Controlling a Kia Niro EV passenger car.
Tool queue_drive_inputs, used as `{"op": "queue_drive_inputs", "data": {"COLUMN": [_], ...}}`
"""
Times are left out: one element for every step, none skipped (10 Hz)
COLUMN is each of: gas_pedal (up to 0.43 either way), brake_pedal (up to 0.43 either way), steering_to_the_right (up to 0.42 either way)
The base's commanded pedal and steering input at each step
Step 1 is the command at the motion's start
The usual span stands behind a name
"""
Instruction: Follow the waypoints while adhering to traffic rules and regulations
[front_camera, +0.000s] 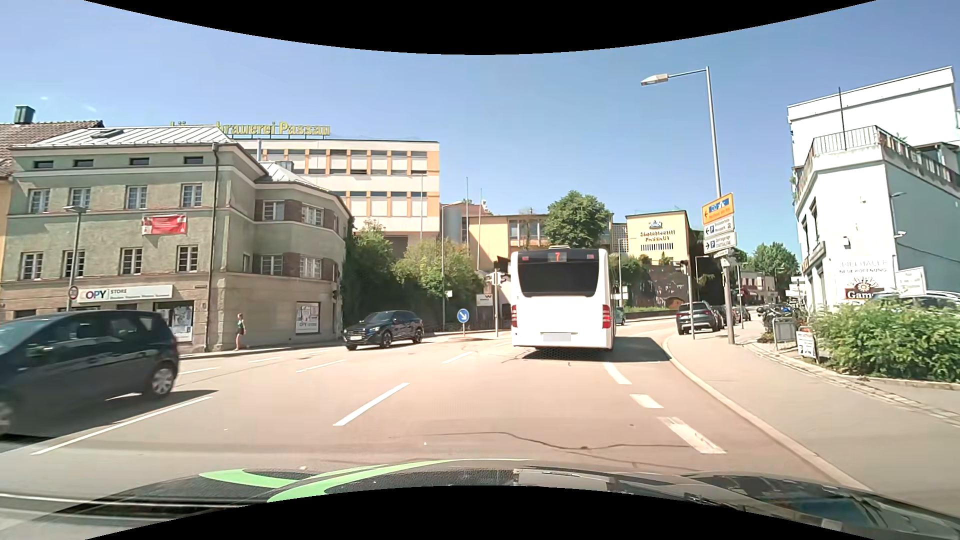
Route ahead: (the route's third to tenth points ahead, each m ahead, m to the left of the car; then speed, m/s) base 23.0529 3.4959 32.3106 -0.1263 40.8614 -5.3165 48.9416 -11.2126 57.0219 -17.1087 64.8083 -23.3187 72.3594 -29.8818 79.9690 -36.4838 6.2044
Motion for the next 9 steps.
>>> {"op": "queue_drive_inputs", "data": {"gas_pedal": [0.169,0.157,0.157,0.157,0.157,0.157,0.169,0.197,0.209], "brake_pedal": [0.000,0.000,0.000,0.000,0.000,0.000,0.000,0.000,0.000], "steering_to_the_right": [0.068,0.068,0.065,0.061,0.061,0.060,0.061,0.062,0.063]}}
